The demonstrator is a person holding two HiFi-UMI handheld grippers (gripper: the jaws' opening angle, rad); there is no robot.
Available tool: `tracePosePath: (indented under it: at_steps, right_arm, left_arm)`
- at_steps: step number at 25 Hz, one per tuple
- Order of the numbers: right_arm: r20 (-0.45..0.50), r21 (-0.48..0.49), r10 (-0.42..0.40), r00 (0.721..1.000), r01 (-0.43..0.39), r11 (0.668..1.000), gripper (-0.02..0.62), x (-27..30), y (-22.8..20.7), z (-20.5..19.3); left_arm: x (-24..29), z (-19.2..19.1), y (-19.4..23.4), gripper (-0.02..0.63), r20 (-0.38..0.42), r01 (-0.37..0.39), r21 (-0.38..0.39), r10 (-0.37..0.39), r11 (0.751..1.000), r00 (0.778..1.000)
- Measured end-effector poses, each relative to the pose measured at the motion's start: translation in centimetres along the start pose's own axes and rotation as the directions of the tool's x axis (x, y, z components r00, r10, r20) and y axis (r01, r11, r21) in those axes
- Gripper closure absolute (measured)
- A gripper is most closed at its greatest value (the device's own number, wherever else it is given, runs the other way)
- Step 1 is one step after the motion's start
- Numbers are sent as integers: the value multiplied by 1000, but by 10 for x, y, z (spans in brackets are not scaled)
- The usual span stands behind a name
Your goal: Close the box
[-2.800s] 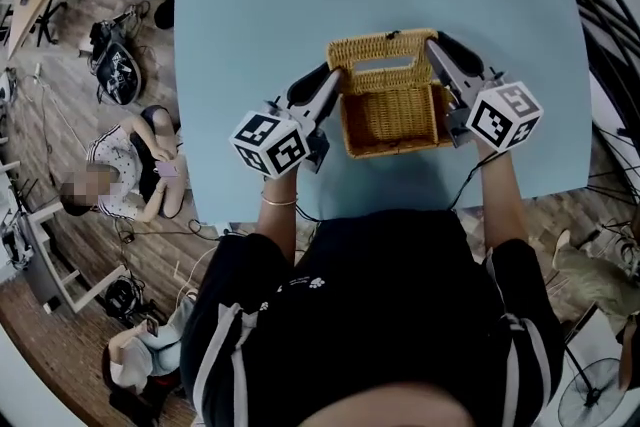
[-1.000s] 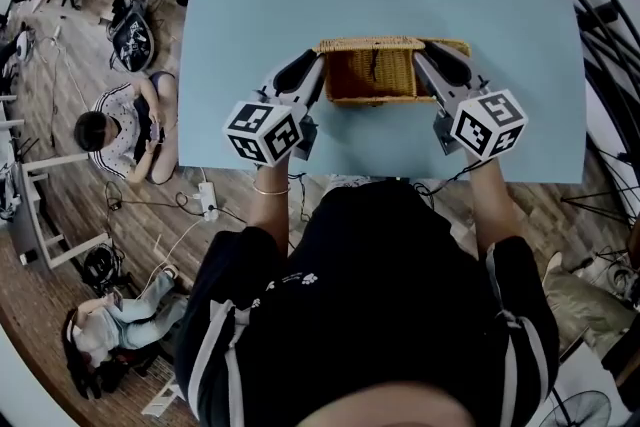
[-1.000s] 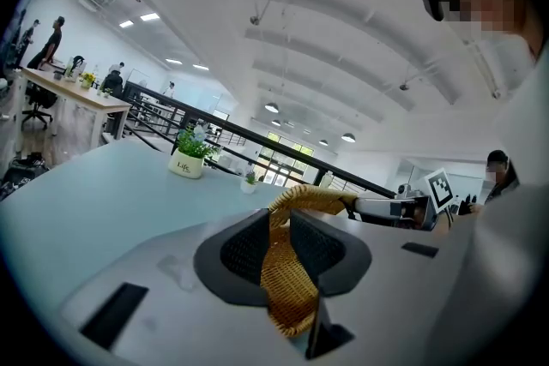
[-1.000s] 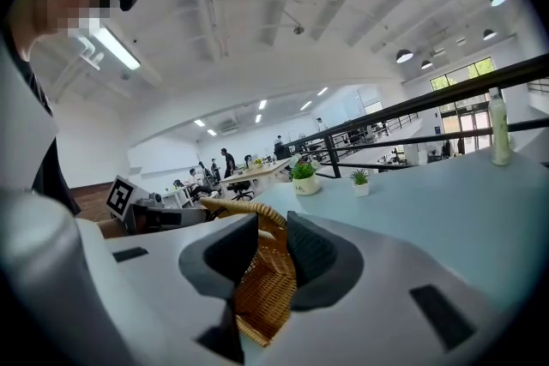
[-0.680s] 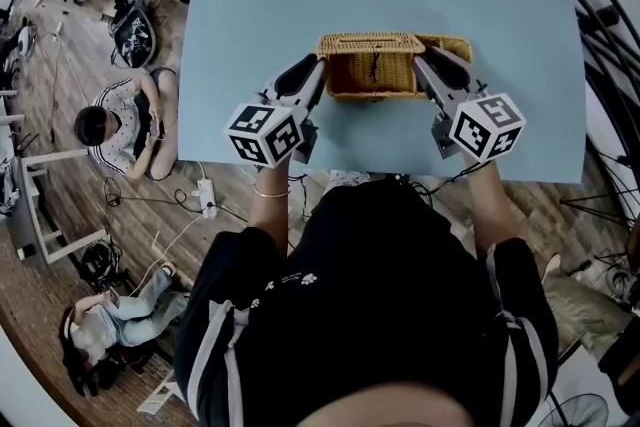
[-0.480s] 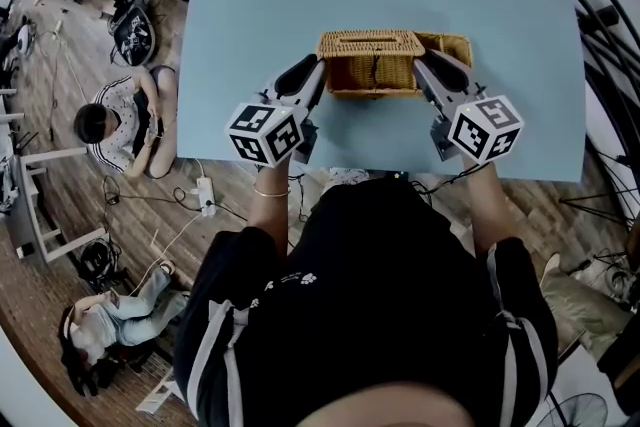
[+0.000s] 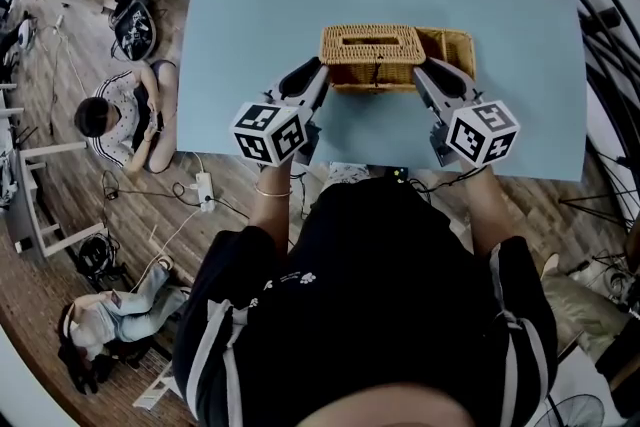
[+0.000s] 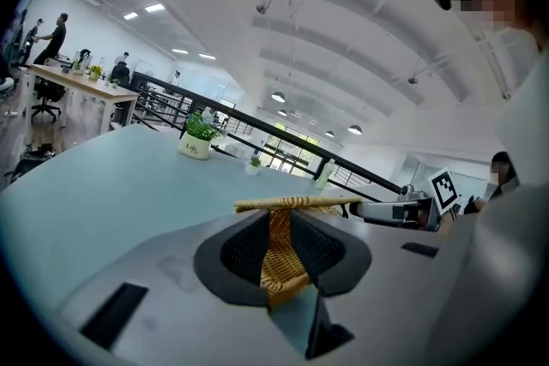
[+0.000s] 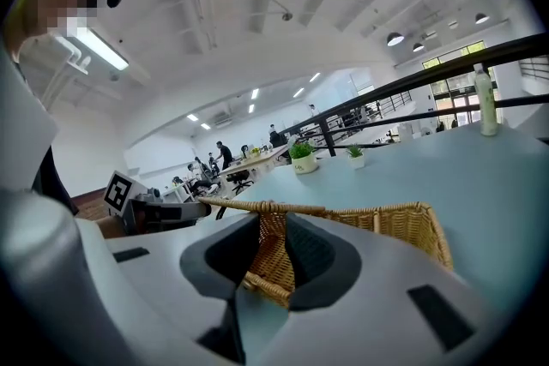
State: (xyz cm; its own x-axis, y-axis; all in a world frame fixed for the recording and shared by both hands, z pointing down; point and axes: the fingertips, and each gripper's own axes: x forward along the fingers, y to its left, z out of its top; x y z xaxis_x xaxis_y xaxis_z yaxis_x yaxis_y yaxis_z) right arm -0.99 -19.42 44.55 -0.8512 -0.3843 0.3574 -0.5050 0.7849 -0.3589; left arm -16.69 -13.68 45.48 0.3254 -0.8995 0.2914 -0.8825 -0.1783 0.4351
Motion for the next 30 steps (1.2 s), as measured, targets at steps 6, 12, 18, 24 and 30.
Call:
tracePosePath:
  at_steps: [6, 12, 18, 24, 30]
  right_arm:
    - [-37, -15, -9, 999, 8, 1000, 505, 0, -1, -9]
    - [-72, -27, -14, 997, 12, 1000, 506, -2, -1, -22]
    - [-103, -30, -20, 994, 17, 999, 506, -1, -2, -31]
    - [-127, -33, -28, 992, 24, 999, 506, 2, -1, -38]
    - [-146, -35, -29, 989, 24, 999, 508, 4, -2, -44]
  left_arm:
    - [-2, -9, 0, 531, -21, -10, 0, 10, 1000, 1000]
    - [-4, -21, -1, 531, -35, -22, -5, 22, 1000, 999]
    - [-3, -29, 2, 531, -51, -31, -15, 30, 999, 998]
    - [-3, -36, 4, 531, -65, -36, -26, 35, 999, 997]
    - [-1, -43, 5, 531, -82, -45, -32, 42, 998, 996]
